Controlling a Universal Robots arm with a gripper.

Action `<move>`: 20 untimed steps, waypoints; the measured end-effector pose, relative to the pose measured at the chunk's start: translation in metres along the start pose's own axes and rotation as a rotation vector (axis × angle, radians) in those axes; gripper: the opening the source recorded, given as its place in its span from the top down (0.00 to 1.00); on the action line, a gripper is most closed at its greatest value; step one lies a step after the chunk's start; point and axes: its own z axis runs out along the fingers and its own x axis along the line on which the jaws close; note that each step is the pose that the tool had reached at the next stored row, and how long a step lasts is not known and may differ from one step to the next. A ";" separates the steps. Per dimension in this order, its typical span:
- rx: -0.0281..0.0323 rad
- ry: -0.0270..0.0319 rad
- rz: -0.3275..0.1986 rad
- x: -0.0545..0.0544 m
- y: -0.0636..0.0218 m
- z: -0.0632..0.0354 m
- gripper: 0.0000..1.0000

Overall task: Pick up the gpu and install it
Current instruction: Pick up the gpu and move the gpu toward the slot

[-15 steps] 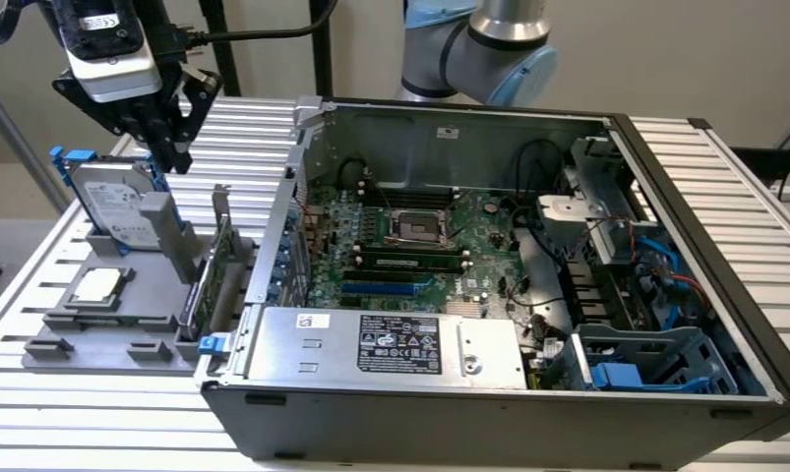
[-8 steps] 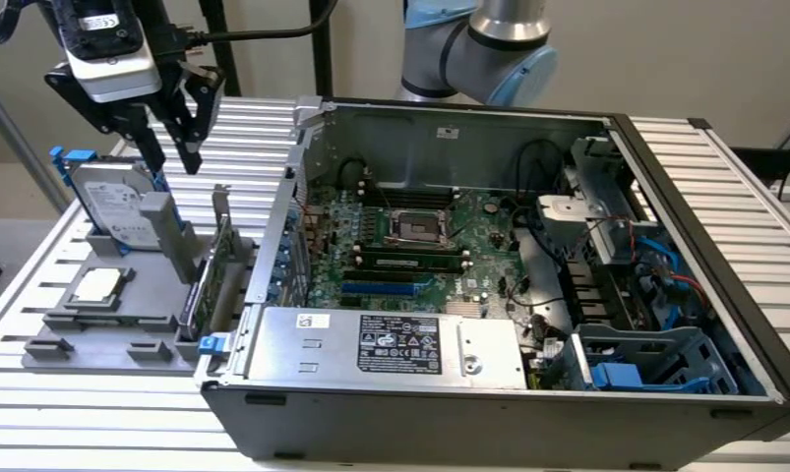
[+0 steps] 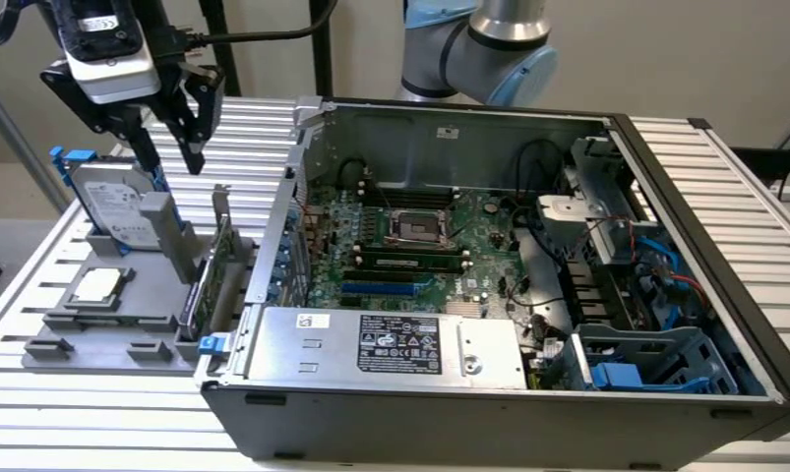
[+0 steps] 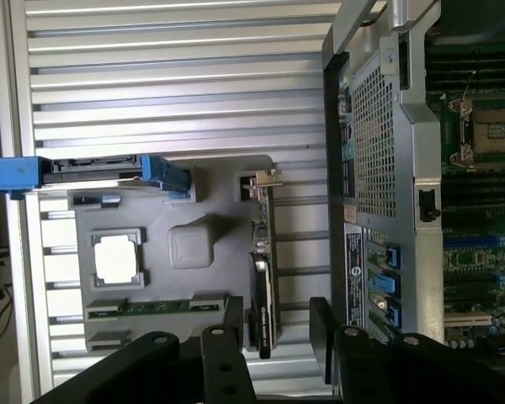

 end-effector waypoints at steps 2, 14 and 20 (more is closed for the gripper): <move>0.0000 0.0005 0.000 0.000 -0.0003 0.0022 0.49; -0.0002 0.0017 -0.012 -0.001 -0.0153 0.0234 0.49; -0.0002 0.0017 -0.012 0.000 -0.0185 0.0343 0.49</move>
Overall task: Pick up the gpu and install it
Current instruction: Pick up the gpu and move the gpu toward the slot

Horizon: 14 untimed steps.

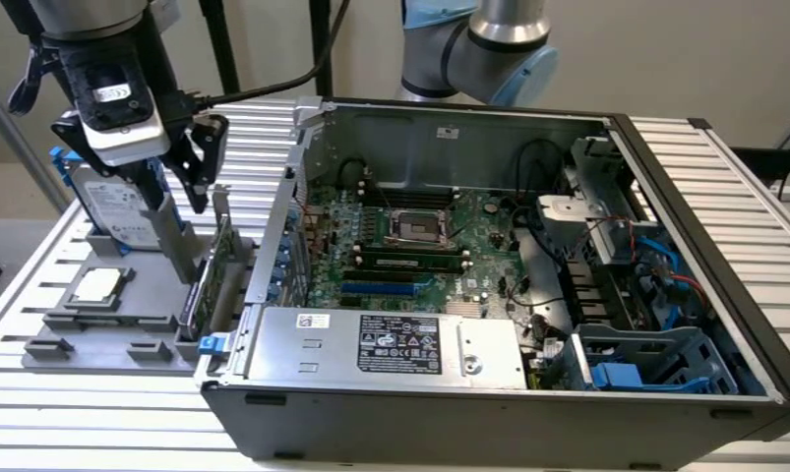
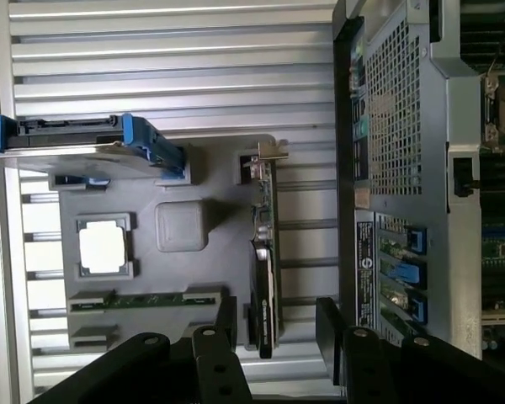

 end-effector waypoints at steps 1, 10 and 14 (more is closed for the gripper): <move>0.0000 0.0001 0.000 0.000 -0.0004 0.0018 0.49; 0.0000 0.0000 0.000 0.000 -0.0036 0.0180 0.49; 0.0000 0.0000 0.000 0.000 -0.0051 0.0252 0.49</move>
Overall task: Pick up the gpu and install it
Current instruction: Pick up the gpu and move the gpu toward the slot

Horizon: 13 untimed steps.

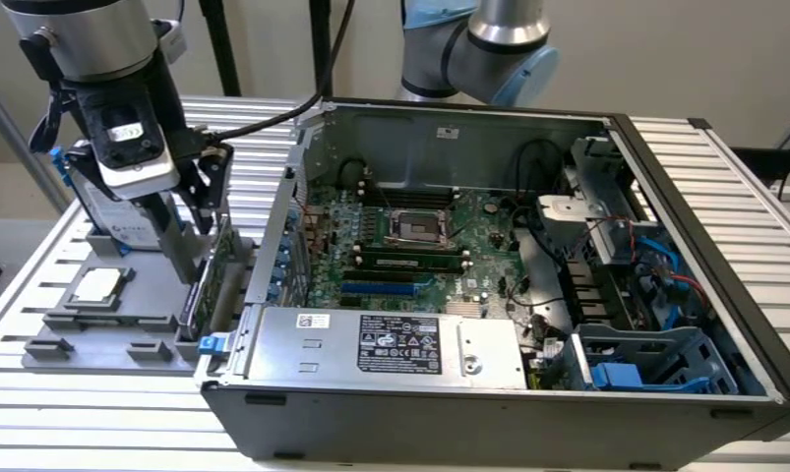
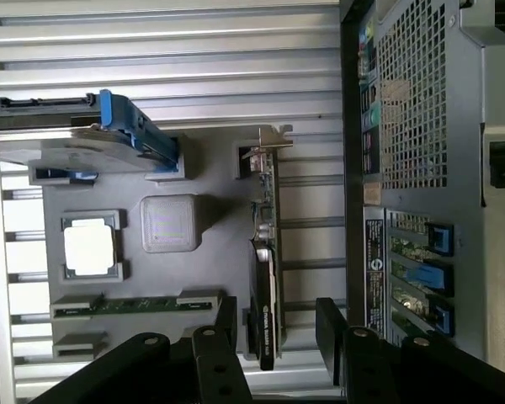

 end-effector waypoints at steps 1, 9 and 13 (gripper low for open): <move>0.0001 0.0000 0.000 0.000 -0.0004 0.0018 0.49; 0.0001 0.0001 0.000 0.000 -0.0026 0.0162 0.49; 0.0000 0.0000 0.000 0.000 -0.0032 0.0236 0.49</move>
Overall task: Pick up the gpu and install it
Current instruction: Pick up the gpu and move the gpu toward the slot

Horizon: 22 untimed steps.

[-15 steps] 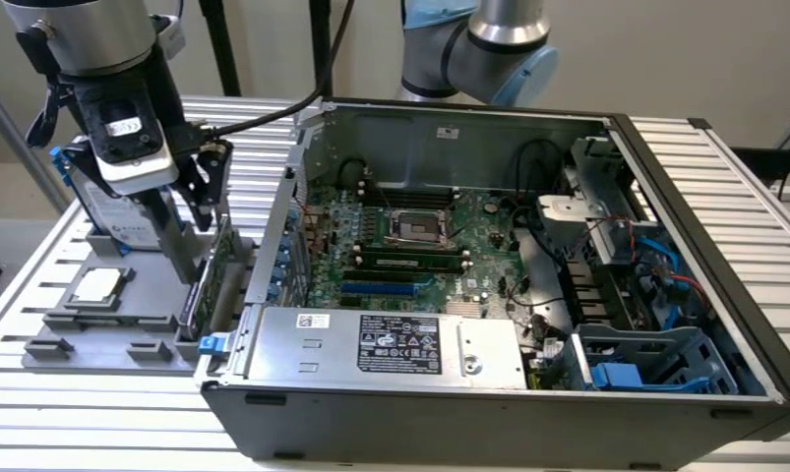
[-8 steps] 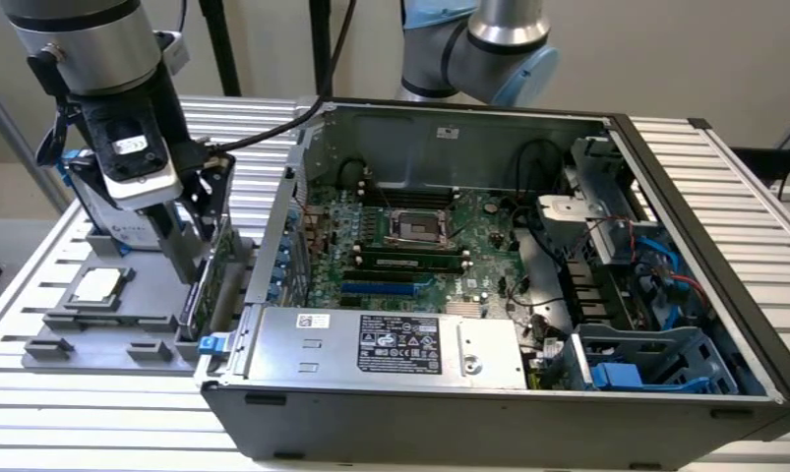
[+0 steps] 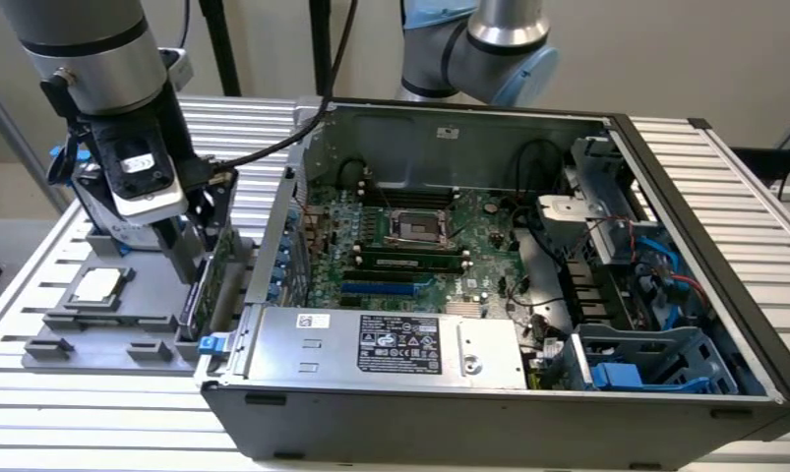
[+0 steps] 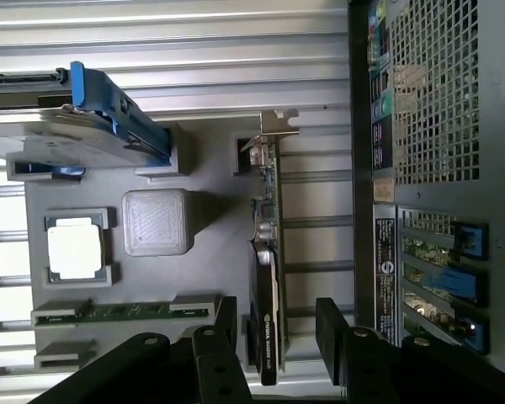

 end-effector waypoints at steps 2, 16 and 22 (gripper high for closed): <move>0.0001 0.0001 0.000 0.000 -0.0002 0.0036 0.49; 0.0001 0.0000 0.000 0.001 -0.0021 0.0291 0.49; 0.0001 0.0001 0.000 0.001 -0.0026 0.0399 0.49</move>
